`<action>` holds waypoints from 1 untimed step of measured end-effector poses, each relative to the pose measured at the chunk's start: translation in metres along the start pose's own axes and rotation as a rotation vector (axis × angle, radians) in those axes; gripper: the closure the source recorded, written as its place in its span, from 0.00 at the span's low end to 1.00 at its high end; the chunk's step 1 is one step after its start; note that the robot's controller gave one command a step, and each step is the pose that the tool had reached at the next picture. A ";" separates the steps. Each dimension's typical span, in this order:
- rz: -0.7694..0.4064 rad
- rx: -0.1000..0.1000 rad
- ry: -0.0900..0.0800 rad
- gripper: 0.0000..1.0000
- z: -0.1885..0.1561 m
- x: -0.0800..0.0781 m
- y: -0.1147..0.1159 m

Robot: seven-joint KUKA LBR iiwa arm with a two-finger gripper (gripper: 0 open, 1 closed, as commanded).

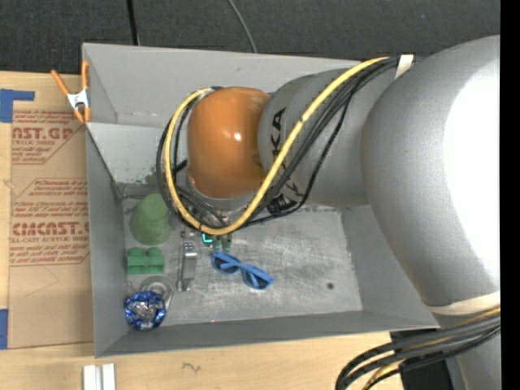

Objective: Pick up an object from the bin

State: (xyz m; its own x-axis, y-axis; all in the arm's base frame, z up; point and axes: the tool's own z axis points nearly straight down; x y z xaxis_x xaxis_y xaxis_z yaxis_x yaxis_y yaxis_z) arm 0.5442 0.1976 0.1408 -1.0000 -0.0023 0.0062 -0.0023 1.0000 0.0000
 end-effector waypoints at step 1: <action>-0.008 -0.002 -0.014 0.00 0.005 -0.006 0.006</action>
Offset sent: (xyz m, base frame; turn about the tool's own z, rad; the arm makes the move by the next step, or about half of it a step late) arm 0.0110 0.0372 -0.0708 -0.0343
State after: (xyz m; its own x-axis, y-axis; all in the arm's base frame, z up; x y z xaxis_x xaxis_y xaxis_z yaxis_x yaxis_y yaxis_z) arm 0.5499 0.2035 0.1354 -0.9999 -0.0104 -0.0080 -0.0105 0.9999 0.0019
